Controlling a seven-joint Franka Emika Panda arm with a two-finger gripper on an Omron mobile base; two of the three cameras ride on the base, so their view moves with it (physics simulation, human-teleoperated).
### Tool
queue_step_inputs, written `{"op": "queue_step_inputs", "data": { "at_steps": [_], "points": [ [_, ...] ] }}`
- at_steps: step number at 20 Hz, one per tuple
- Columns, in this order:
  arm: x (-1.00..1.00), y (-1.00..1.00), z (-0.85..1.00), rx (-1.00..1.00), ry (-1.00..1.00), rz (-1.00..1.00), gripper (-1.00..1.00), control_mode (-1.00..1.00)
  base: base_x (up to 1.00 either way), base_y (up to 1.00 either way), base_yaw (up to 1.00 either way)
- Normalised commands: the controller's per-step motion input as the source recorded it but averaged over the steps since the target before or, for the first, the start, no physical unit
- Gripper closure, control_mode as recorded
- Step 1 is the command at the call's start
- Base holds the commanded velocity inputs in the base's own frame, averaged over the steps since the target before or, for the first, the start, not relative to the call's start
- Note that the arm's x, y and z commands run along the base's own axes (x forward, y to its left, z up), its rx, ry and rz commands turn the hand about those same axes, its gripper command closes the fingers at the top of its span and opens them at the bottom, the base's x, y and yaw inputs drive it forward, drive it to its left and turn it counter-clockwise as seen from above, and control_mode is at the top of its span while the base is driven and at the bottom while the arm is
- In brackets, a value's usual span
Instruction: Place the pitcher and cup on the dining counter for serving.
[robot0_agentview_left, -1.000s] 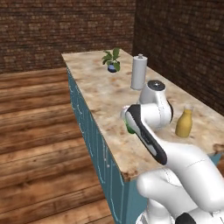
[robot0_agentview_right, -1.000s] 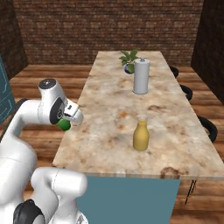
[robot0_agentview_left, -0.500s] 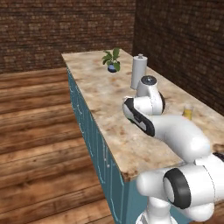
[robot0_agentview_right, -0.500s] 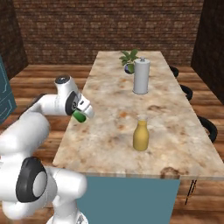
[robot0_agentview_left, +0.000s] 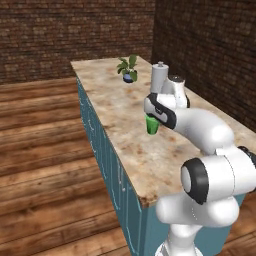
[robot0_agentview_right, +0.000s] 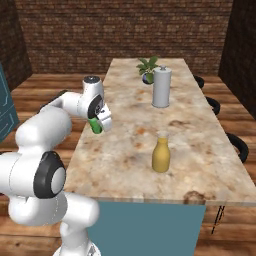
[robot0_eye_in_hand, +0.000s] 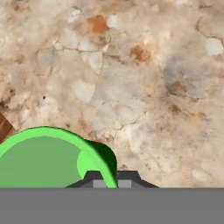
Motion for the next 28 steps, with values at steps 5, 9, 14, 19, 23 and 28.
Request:
{"op": "queue_step_inputs", "data": {
  "at_steps": [5, 9, 14, 19, 23, 28],
  "points": [
    [0.03, -0.17, -0.50, 0.09, 0.00, -0.06, 1.00, -1.00, 0.00, 0.00, 0.00],
    [0.28, -0.06, -0.55, 0.05, 0.00, -0.07, 1.00, -1.00, 0.00, 0.00, 0.00],
    [0.34, 0.00, -0.54, 0.02, 0.01, -0.06, 1.00, -1.00, 0.00, 0.00, 0.00],
    [0.23, 0.00, -0.64, 0.00, 0.02, -0.03, 1.00, -1.00, 0.00, 0.00, 0.00],
    [0.20, 0.01, -0.62, 0.00, 0.01, -0.02, 1.00, -1.00, 0.00, 0.00, 0.00],
    [0.20, 0.11, -0.29, -0.07, 0.00, 0.00, -1.00, -1.00, 0.00, 0.00, 0.00]
  ]
}}
